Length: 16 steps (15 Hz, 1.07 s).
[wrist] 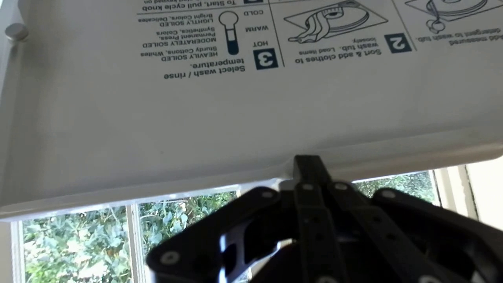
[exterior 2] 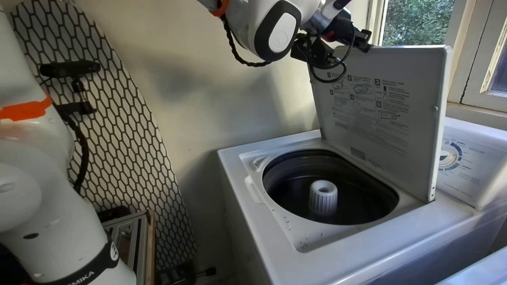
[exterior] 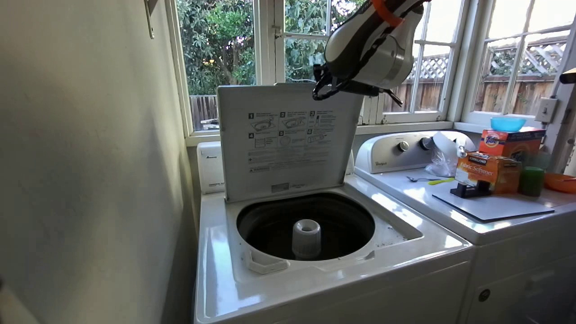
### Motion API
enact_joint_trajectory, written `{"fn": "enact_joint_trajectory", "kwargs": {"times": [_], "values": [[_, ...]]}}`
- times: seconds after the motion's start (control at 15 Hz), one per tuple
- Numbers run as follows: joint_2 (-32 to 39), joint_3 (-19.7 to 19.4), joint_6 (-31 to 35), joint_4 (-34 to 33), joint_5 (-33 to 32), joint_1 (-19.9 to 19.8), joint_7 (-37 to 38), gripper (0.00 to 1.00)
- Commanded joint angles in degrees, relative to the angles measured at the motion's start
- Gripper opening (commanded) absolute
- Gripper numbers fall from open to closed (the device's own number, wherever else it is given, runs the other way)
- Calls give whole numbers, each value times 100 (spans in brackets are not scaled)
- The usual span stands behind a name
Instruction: Open the washing machine
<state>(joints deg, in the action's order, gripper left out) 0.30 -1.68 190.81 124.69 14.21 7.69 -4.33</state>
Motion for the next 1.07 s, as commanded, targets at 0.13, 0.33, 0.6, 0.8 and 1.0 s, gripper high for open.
{"fn": "enact_joint_trajectory", "kwargs": {"times": [0.13, 0.33, 0.6, 0.8, 1.0], "values": [[263, 133, -11, -239, -437, -325, 396, 1], [506, 94, 19, -310, -463, -429, 397, 1], [753, -91, 261, -475, -194, -282, 125, 0], [1085, -190, 564, -776, -188, -283, 96, 0], [1559, -232, 847, -1301, -177, -311, 151, 0]]}}
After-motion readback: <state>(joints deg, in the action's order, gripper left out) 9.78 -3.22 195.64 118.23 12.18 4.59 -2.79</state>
